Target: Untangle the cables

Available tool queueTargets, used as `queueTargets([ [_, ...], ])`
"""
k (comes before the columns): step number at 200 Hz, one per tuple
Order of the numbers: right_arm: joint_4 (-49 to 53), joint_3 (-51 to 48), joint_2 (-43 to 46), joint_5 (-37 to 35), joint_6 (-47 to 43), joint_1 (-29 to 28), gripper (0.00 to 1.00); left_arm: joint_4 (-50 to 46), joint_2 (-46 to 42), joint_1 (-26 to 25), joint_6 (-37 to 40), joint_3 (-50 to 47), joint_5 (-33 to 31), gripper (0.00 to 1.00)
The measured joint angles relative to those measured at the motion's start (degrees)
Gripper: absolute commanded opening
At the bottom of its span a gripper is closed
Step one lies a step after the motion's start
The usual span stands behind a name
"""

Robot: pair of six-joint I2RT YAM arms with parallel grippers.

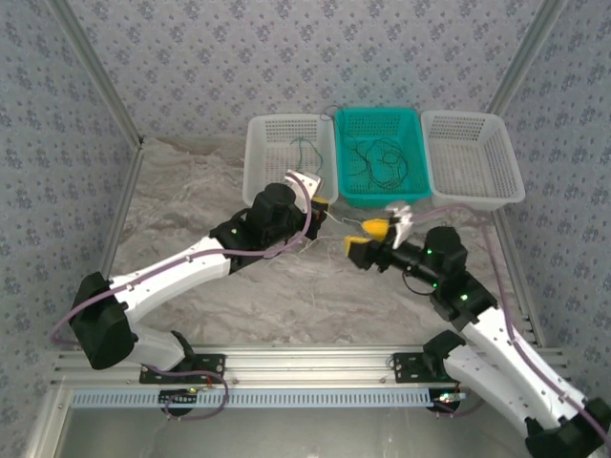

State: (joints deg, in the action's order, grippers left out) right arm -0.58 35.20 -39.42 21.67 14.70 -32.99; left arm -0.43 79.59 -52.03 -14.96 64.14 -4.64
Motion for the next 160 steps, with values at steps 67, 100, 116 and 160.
queueTargets([
  [67,-13.84,-0.26,-9.6,-2.62,-21.0,-4.72,0.32,-2.56,-0.66,-1.68,1.14,0.22,1.68,0.0],
  [100,-16.39,-0.31,-12.24,-2.62,-21.77,-4.72,0.0,-2.67,-1.05,-1.77,1.95,0.24,1.86,0.0],
  [116,-17.27,-0.35,-11.96,-2.6,-21.14,-4.59,0.0,-2.69,-1.2,-1.77,2.1,0.24,1.57,0.03],
  [160,-19.39,-0.79,-6.38,-3.89,-15.96,-3.8,0.0,-1.92,-1.55,-1.75,2.01,-0.9,-3.39,0.44],
])
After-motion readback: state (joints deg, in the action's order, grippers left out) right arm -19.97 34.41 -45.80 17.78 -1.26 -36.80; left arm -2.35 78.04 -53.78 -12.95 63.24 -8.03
